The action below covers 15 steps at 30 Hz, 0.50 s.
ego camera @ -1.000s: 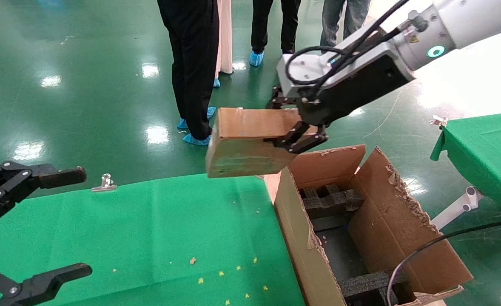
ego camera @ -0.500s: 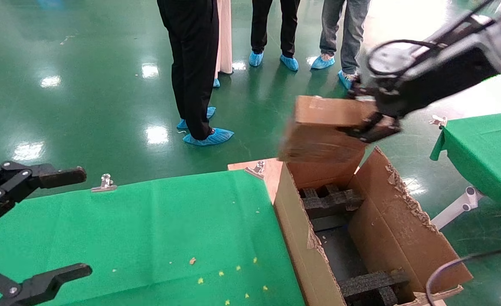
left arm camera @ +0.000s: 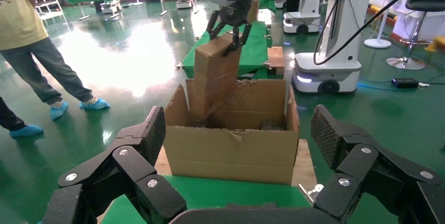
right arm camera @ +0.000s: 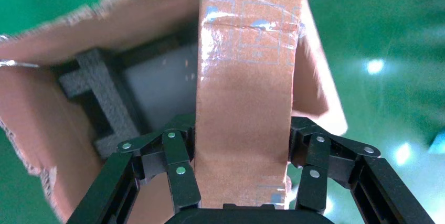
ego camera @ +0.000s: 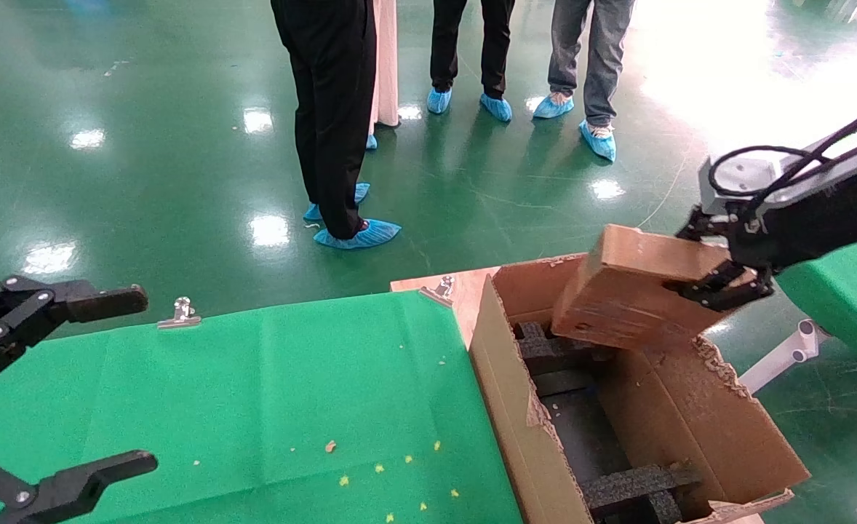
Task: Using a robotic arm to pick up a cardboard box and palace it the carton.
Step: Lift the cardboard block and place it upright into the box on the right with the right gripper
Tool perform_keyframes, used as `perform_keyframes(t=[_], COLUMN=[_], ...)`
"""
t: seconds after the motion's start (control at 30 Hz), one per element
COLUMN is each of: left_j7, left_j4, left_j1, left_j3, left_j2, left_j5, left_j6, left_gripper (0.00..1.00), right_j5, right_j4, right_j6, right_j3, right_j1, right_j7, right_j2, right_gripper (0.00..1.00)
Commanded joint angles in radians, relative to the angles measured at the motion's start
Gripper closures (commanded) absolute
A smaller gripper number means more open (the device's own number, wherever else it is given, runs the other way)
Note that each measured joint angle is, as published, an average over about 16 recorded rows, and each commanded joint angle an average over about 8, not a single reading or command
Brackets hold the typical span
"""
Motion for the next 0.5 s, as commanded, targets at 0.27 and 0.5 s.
perform_keyframes(t=[0.27, 0.5], left_j7=[0.000, 0.000], left_j4=[0.000, 0.000], left_j1=[0.000, 0.000], left_j3=[0.000, 0.001], left_j2=[0.000, 0.000], left_j5=[0.000, 0.000], left_j6=[0.000, 0.000], left_gripper=[0.00, 0.00], right_j5=[0.010, 0.022], right_j4=[-0.022, -0.042], right_j6=[0.004, 0.019], right_j3=[-0.031, -0.027], right_j1=[-0.013, -0.035], right_j7=[0.024, 0.081], right_j2=[0.010, 0.006], right_gripper=[1.00, 1.00])
